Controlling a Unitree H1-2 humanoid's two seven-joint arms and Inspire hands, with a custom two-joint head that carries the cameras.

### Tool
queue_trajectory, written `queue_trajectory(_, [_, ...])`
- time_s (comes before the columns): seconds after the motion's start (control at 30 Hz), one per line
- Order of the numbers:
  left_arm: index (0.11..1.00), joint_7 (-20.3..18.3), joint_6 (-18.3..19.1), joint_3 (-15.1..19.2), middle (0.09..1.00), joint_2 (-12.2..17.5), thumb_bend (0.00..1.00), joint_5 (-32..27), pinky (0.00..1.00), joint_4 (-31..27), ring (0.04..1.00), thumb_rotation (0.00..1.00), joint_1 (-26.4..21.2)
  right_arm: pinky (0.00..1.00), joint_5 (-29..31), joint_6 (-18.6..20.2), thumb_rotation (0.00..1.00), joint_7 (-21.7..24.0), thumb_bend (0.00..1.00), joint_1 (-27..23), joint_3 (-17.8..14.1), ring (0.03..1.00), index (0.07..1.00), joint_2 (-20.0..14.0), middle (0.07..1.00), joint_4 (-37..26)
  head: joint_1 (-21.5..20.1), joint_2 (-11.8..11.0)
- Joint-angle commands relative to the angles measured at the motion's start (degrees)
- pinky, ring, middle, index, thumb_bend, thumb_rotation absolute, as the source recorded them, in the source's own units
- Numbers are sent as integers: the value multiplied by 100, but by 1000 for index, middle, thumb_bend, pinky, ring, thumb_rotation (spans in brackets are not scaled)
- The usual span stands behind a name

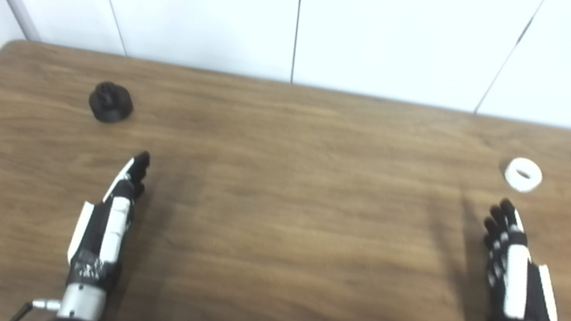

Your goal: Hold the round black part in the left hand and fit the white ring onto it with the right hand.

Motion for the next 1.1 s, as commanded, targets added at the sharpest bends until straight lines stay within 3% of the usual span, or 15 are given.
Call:
queue_trajectory(0.0, [926, 87, -336, -28, 948, -296, 516, 56, 1000, 92, 977, 890, 168, 1000, 78, -292, 1000, 66, 466, 172, -4, 972, 979, -106, 974, -25, 24, -8])
queue_trajectory(0.27, [939, 103, -395, -214, 969, -331, 466, 207, 1000, 197, 999, 942, 198, 1000, 141, -288, 1000, 132, 504, 155, -14, 981, 980, -167, 979, 53, 318, -259])
queue_trajectory(0.77, [952, 226, -375, -343, 980, -395, 487, 342, 1000, 252, 1000, 917, 192, 1000, 145, -477, 1000, 267, 456, 123, 0, 988, 986, -283, 981, 214, 498, -375])
queue_trajectory(0.9, [955, 238, -320, -346, 983, -302, 515, 458, 1000, 186, 1000, 865, 196, 1000, 181, -457, 1000, 284, 482, 113, -2, 979, 978, -280, 976, 247, 460, -367])
queue_trajectory(1.07, [938, 476, 56, -232, 951, -267, 623, 979, 1000, -138, 984, 746, 159, 1000, 196, -497, 1000, 284, 510, 109, -6, 959, 958, -275, 960, 279, 434, -362])
